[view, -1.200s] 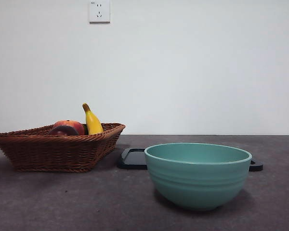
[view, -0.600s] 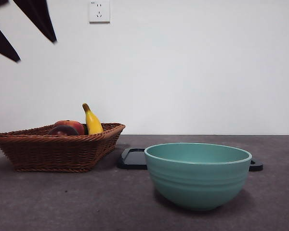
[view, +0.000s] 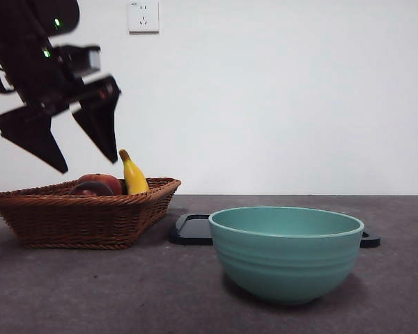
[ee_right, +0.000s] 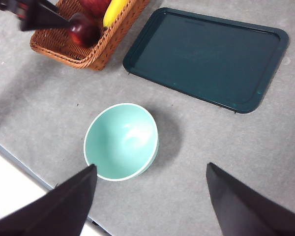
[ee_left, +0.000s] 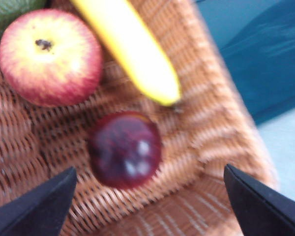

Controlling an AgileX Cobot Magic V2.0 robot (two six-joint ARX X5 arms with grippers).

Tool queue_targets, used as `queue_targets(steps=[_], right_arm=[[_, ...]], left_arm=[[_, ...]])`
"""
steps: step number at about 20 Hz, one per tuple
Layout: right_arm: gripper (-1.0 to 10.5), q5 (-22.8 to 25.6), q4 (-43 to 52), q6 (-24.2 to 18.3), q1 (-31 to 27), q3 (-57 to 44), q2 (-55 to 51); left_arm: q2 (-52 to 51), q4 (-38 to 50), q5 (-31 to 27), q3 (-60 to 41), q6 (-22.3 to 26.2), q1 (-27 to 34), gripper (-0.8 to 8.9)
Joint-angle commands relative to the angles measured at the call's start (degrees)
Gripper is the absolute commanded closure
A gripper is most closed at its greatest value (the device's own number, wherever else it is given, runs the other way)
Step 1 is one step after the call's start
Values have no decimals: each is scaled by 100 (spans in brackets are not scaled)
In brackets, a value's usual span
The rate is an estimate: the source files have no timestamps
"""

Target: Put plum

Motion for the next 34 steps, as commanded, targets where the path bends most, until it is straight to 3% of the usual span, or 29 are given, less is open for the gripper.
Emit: queue_targets(steps=[1, 12, 19, 22, 30, 34], right_arm=[[590, -13, 52, 22, 24, 120, 31], [590, -13, 94, 22, 24, 120, 33], [590, -13, 94, 22, 24, 120, 31], [590, -13, 92, 22, 24, 120, 31], [590, -13, 94, 22, 22, 120, 31], [590, -11, 96, 22, 22, 120, 33]], left_arm=[[289, 125, -79, 125, 120, -24, 346], [883, 468, -129, 125, 116, -28, 353], [962, 442, -129, 127, 105, -57, 549], [876, 426, -127, 129, 92, -57, 572], [-448, 87, -83, 133, 66, -216, 571], [-1231, -260, 800, 133, -11, -737, 571]])
